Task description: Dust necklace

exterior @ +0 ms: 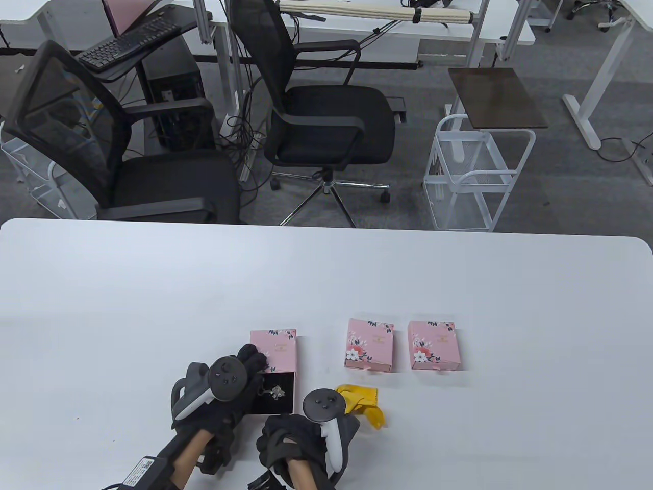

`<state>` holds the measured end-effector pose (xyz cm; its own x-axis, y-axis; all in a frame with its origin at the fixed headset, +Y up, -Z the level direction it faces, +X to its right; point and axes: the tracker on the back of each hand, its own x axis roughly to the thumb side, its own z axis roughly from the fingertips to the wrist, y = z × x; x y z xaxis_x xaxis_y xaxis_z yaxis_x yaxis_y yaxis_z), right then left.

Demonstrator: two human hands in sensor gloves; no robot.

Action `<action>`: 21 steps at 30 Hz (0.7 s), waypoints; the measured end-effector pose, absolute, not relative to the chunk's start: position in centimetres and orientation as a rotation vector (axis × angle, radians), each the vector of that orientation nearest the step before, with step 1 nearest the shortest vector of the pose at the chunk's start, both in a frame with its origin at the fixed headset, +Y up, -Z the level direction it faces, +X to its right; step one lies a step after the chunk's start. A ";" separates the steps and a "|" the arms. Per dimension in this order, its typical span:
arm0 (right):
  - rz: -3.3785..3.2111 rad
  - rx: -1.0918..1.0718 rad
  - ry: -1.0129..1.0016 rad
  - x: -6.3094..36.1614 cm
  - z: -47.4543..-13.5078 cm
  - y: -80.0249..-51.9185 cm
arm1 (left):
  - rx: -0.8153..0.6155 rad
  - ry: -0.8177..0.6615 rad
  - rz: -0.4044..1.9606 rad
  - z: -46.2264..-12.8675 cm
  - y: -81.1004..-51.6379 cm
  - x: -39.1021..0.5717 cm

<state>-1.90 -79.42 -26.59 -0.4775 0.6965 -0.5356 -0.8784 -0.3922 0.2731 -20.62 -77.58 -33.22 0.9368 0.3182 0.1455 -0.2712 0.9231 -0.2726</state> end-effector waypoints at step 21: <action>2.000 -0.335 0.756 -1.7 -25.6 -79.1 | -0.237 -0.184 0.293 -33.2 -77.7 -20.7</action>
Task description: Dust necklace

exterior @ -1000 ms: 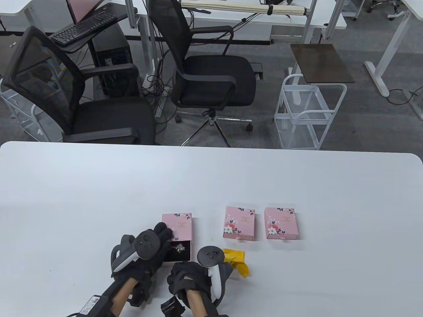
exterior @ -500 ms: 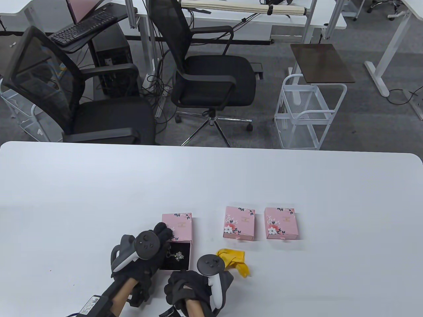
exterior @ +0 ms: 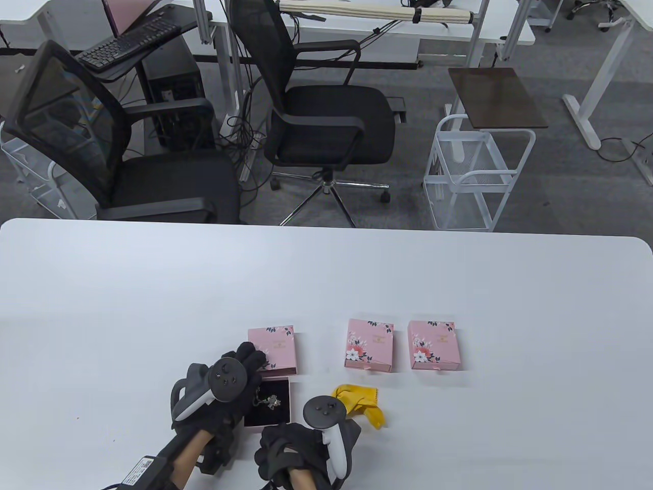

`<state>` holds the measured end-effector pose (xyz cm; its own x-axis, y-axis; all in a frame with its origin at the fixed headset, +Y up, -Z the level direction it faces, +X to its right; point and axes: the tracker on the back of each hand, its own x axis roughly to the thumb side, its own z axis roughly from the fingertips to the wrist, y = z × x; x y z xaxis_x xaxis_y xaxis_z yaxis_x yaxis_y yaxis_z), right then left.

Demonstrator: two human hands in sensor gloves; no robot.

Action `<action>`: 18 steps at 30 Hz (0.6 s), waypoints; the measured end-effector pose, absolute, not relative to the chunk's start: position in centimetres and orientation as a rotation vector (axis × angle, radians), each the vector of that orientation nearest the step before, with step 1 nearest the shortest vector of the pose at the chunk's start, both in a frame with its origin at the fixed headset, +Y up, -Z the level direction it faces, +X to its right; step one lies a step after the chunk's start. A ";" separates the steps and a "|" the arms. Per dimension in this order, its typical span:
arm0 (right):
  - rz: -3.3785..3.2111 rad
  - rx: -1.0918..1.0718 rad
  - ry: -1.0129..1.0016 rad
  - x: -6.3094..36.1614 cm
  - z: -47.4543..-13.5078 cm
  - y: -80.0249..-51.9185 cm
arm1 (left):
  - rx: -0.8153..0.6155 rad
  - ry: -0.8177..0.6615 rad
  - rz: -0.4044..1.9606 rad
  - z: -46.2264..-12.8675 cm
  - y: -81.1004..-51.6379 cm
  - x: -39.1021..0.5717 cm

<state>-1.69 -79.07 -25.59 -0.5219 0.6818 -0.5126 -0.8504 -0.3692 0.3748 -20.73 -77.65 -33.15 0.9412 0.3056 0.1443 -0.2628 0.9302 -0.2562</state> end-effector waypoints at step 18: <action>2.762 0.189 0.103 -3.1 -29.9 -72.4 | 0.014 -0.211 0.503 -29.1 -71.5 -23.6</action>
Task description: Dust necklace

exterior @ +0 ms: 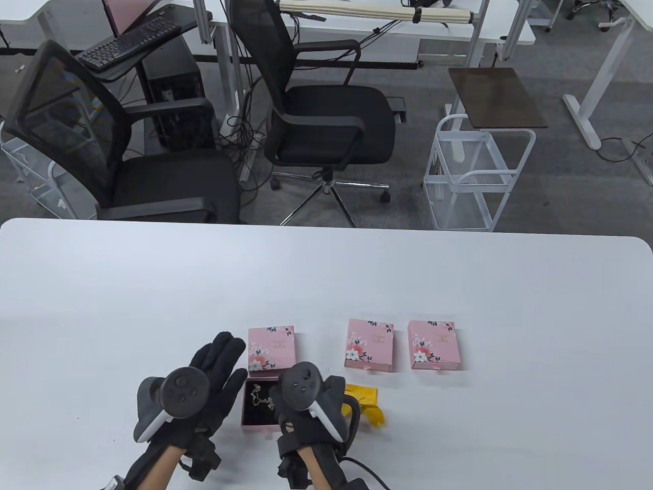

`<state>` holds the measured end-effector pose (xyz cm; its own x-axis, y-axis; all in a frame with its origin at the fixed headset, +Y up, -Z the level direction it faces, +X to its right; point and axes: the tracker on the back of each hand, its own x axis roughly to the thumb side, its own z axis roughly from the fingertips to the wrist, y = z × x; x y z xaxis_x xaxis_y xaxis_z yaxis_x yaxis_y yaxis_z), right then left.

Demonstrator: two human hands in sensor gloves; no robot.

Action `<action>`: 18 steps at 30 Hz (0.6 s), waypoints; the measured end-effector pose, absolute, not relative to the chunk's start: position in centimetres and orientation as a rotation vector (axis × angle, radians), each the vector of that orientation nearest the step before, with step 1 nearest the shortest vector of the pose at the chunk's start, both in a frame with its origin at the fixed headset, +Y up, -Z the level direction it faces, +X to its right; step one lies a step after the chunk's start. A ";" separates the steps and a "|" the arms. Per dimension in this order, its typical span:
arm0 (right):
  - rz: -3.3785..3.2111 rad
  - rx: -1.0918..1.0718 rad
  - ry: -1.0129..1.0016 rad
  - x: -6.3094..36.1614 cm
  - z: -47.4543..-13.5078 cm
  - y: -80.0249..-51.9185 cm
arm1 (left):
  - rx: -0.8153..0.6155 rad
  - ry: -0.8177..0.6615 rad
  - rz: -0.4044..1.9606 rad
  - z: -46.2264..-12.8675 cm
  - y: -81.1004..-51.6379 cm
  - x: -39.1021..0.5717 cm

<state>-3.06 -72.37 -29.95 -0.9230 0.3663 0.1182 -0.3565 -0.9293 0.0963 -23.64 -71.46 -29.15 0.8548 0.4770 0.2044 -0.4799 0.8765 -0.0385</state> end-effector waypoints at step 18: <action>3.121 0.388 0.165 -6.1 -29.4 -75.1 | 0.031 -0.229 0.486 -28.7 -71.4 -23.5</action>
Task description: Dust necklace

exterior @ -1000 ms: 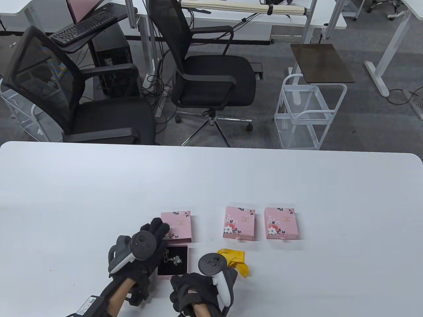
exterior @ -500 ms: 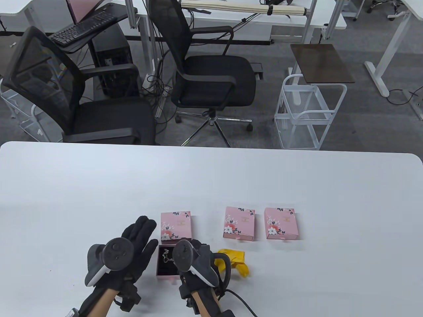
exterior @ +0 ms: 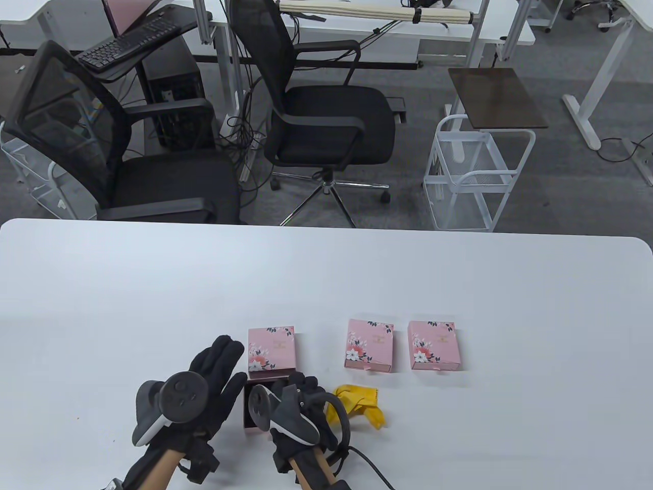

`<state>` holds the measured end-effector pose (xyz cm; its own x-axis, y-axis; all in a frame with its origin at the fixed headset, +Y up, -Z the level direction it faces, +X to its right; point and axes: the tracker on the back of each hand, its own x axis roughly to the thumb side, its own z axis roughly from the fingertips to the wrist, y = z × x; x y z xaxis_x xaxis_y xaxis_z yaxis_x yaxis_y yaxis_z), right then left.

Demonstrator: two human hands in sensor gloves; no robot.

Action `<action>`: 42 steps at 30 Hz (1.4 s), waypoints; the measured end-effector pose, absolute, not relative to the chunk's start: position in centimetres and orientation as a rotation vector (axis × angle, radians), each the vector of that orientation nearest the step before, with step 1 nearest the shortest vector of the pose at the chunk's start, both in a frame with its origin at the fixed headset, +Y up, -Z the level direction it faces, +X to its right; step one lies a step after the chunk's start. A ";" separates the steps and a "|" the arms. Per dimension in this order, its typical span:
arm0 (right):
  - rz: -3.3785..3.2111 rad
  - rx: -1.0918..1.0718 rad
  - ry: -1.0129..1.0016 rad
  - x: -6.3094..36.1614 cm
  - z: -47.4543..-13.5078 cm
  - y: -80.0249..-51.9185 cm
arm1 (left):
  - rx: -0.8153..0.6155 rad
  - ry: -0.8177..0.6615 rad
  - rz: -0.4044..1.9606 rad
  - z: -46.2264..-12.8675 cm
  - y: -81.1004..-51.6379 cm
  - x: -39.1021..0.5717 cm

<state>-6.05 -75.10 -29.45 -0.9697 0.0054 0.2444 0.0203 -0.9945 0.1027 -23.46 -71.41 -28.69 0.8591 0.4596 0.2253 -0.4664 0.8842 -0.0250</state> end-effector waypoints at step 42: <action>-3.402 -0.456 0.321 -4.2 -27.6 -69.8 | 0.075 -0.290 0.470 -28.2 -71.5 -22.2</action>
<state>-4.25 -69.84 -27.58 -0.9195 0.2728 0.2829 -0.3209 -0.9367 -0.1398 -22.17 -71.52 -28.21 0.8516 0.4352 0.2921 -0.4563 0.8898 0.0045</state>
